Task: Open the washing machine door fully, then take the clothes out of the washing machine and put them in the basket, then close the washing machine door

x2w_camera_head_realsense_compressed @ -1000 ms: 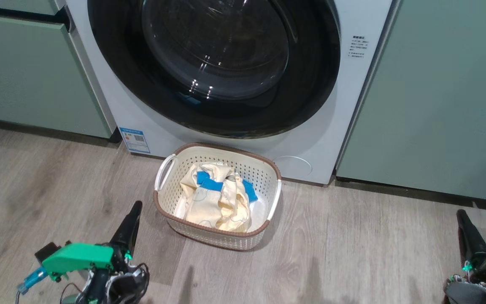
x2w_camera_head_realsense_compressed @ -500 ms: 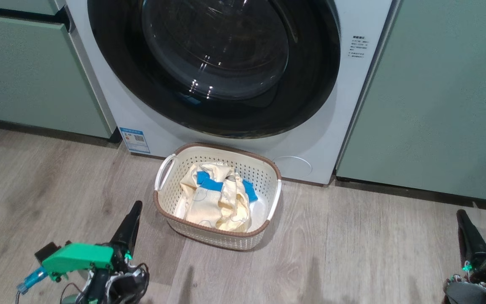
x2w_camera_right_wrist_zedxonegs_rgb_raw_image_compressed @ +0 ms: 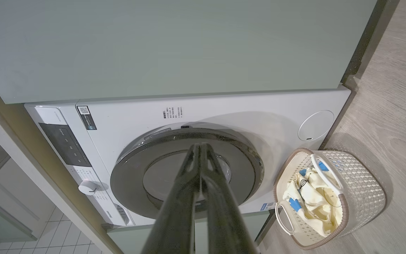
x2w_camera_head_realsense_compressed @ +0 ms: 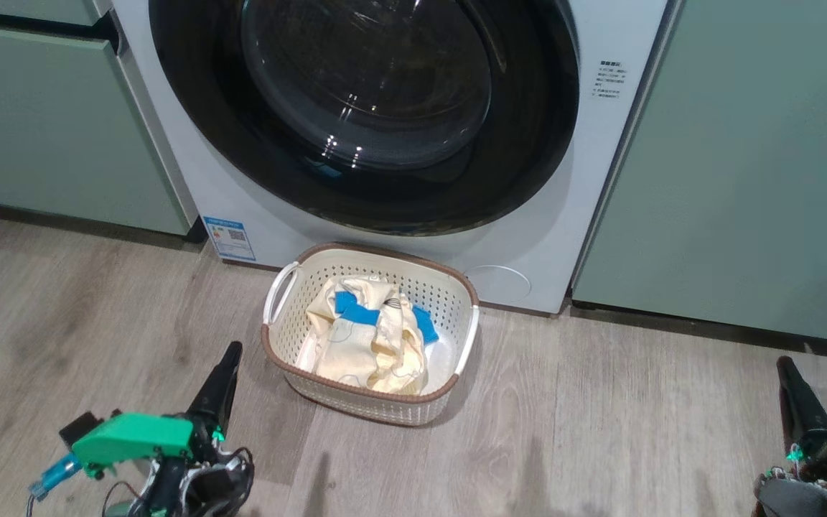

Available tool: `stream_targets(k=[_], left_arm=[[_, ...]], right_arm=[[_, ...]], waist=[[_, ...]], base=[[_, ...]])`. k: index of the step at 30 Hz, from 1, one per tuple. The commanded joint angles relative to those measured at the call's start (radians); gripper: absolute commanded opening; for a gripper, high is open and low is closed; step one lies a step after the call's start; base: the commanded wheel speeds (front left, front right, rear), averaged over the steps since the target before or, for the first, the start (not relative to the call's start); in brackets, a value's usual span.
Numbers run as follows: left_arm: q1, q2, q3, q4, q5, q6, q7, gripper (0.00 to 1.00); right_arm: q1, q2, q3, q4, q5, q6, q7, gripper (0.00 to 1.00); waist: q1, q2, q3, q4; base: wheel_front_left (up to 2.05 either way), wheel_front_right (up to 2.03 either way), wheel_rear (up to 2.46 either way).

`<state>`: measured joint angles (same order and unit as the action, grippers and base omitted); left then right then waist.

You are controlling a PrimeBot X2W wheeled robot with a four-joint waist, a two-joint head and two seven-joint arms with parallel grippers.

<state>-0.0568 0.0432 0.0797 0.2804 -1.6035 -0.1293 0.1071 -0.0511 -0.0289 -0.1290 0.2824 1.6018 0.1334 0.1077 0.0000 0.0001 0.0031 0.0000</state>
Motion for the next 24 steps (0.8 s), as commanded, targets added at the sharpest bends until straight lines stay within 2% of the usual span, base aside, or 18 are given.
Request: stream_targets(k=[1,24], left_arm=[[-0.051,0.007,0.034,-0.035,-0.005,-0.001,0.006,0.0],[-0.051,0.007,0.034,-0.035,-0.005,-0.001,0.006,0.0]], right_arm=[[-0.057,-0.021,0.015,-0.038,0.007,-0.003,0.005,0.0],[-0.057,-0.021,0.015,-0.038,0.007,-0.003,0.005,0.0]], waist=[[0.0,-0.0001,0.0,0.0],[0.0,-0.0001,0.0,0.0]], base=[[0.0,0.0,0.0],[0.0,0.0,0.0]])
